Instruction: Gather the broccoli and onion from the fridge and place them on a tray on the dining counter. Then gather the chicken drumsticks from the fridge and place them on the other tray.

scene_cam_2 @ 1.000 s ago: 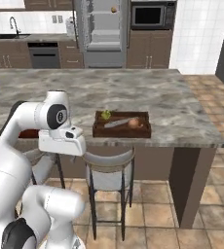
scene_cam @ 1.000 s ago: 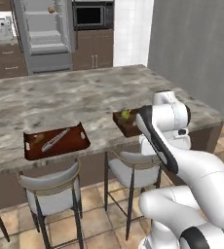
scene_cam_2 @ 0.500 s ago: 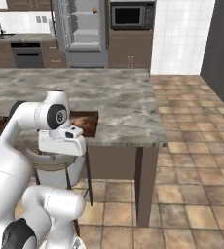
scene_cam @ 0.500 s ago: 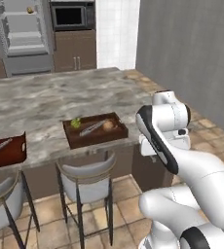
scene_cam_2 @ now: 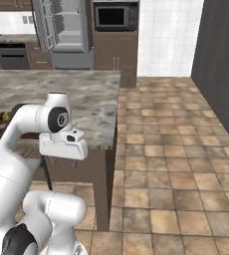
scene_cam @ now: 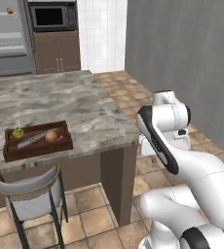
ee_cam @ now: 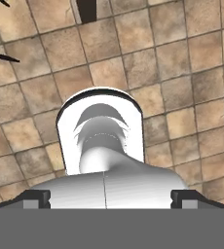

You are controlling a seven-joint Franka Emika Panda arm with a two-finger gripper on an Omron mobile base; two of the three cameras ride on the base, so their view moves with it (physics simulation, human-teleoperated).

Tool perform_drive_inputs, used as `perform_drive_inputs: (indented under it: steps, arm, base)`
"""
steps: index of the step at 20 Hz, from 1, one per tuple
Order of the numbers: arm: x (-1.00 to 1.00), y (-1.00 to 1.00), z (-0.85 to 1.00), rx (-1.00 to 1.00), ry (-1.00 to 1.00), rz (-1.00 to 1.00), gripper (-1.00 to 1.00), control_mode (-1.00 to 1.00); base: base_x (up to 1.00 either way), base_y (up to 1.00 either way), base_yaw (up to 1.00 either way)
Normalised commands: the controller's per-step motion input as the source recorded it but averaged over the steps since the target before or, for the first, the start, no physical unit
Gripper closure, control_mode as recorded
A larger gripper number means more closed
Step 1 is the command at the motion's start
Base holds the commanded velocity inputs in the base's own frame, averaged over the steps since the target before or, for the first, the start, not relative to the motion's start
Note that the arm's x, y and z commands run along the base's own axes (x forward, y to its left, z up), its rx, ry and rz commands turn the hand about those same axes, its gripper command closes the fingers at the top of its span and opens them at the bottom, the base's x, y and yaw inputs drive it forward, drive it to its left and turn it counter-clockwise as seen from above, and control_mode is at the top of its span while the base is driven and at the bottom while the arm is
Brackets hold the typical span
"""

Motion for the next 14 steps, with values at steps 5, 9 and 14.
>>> perform_drive_inputs:
  steps: [5, 9, 14]
  arm:
    - [0.00, 0.00, 0.00, 0.00, 0.00, 0.00, -1.00, 1.00]
    - [0.00, 0.00, 0.00, 0.00, 0.00, 0.00, -1.00, 1.00]
    - [0.00, 0.00, 0.00, 0.00, 0.00, 0.00, -1.00, 1.00]
  base:
    - [0.20, -1.00, 0.10]
    - [0.26, -1.00, 0.08]
    - [0.40, -1.00, 0.09]
